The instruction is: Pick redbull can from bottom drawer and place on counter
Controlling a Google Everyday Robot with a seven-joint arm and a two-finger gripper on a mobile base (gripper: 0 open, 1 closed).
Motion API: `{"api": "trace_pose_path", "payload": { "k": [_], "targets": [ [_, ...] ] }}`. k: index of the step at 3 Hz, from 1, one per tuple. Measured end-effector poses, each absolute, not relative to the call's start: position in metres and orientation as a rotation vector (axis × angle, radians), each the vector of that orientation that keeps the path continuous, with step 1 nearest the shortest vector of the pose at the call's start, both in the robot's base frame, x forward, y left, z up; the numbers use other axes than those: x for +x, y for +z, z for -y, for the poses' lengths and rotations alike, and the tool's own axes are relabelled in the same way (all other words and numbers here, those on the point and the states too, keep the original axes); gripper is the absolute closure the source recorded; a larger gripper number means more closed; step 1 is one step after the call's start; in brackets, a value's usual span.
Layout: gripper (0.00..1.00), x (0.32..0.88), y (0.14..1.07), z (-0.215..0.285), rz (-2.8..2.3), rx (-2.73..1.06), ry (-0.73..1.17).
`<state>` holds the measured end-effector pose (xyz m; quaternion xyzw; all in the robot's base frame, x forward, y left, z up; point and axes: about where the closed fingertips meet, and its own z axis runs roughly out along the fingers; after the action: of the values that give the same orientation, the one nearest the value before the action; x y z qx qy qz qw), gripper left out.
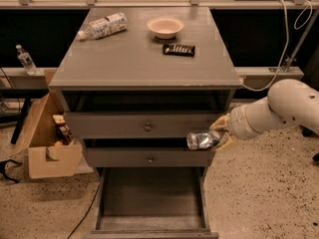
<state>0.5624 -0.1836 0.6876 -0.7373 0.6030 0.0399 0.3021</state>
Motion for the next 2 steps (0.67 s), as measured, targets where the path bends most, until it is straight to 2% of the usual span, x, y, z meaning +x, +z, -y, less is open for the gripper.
{"api": "trace_pose_path", "payload": {
  "k": [1,2],
  "targets": [
    [1.0,0.573,0.725,0.183,-1.578,-1.962,0.077],
    [1.0,0.603,0.807,0.189,-1.55,-1.987,-0.001]
  ]
}}
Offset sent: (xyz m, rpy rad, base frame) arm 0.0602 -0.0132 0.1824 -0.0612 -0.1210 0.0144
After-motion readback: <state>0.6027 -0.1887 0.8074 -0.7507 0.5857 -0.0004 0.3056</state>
